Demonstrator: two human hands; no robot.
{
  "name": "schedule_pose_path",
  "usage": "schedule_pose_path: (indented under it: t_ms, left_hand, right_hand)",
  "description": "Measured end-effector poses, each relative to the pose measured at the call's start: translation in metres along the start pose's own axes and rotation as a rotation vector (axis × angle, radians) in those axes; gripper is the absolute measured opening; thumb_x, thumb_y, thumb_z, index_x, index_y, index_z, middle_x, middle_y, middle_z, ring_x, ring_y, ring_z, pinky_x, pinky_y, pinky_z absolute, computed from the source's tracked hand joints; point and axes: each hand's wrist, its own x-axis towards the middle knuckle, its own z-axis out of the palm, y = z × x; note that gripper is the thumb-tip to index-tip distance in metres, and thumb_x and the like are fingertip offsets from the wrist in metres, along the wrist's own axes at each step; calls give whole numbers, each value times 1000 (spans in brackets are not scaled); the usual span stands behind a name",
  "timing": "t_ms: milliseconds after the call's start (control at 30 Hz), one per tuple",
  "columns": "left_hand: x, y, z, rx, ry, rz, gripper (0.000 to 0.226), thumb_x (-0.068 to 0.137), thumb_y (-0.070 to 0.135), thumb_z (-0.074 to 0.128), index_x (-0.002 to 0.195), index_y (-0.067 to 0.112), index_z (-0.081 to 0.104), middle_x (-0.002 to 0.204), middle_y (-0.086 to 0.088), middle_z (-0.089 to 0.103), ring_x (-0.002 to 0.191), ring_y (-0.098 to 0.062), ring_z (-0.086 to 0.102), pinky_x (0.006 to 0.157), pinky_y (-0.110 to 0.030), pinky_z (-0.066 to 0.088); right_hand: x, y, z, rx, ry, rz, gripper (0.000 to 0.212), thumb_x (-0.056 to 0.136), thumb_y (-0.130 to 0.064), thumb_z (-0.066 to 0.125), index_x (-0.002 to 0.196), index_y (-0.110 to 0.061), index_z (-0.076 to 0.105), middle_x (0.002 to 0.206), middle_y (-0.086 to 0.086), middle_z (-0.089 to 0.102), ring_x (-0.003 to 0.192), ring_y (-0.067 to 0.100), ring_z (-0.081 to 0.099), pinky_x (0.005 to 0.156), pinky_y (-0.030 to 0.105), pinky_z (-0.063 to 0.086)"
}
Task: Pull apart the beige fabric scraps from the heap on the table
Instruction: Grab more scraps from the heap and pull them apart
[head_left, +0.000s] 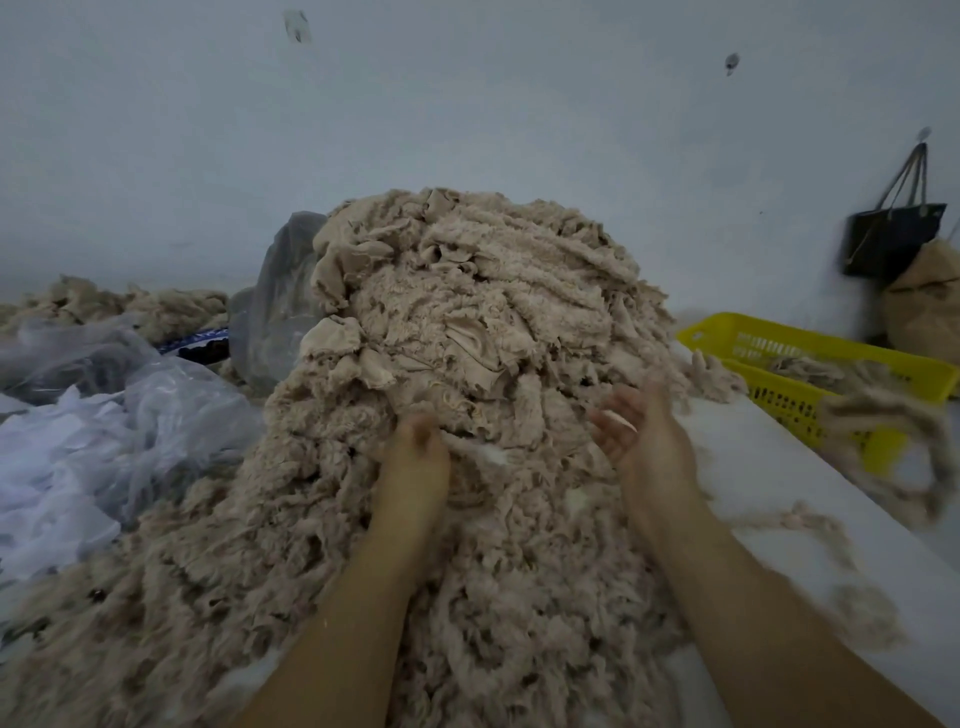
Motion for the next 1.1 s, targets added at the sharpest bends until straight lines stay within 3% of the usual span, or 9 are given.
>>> schedule_pose_path:
  t_ms: [100,200,367,467,567,700,833,1000,1100]
  left_hand:
    - [4,-8,-1,446,-116,118,47,106,22,38,152,29,35,157,1,33,124,-23,54,94,-42,52]
    - [9,-12,-2,698,-174,146,51,104,24,44,154,23,35,161,-7,25,141,-28,35,115,-40,35]
    - [10,-12,-2,585,-71,158,23,103,18,47,112,5,64,116,-20,57,103,-31,57,82,-35,48]
    - [0,1,-4,402,-32,396,27,102,19,50,76,12,52,84,-3,52,79,-17,50,63,-24,35]
    - [-21,14,7,267,-164,660,17,101,13,53,89,10,65,93,2,58,90,-3,54,78,-12,39]
    - [-36,13,22,224,-515,630,15,101,17,54,92,20,64,100,6,62,94,0,56,82,-10,41]
    - [-32,10,20,177,-583,509,17,101,23,57,91,34,65,113,9,67,109,0,58,91,-14,43]
    - [-32,8,19,169,-605,478,19,101,26,56,86,35,63,100,10,68,98,-4,61,85,-20,49]
    - [-30,6,18,197,-667,476,14,100,29,57,90,26,65,86,15,65,82,-4,60,71,-24,50]
  right_hand:
    - [-3,9,6,-269,-72,-52,40,100,-48,51,102,-13,70,79,-3,74,68,13,70,70,34,59]
    - [-6,14,5,-373,-121,-45,36,100,-44,53,95,-13,71,77,2,72,66,13,68,64,28,58]
    - [-10,17,6,-558,-242,-59,30,101,-33,51,89,-15,71,67,-3,69,60,8,65,57,22,52]
    - [-15,19,11,-606,-347,-46,34,102,-34,51,83,-17,74,73,-1,72,63,10,68,57,22,53]
    - [-24,19,19,-511,-464,79,43,93,-55,54,87,-20,79,94,15,75,85,25,72,80,37,57]
    - [-27,14,19,-368,-517,289,43,81,-57,66,94,-19,81,125,45,49,116,56,51,104,59,42]
    - [-19,13,15,-320,-524,249,30,99,-28,58,73,-21,70,83,18,59,71,33,47,63,43,41]
    - [-25,13,18,-388,-506,174,24,79,-47,68,74,-23,67,75,5,64,61,28,49,54,32,42]
    - [-25,13,18,-487,-530,188,21,90,-45,65,84,-26,72,86,-1,74,82,22,70,66,26,51]
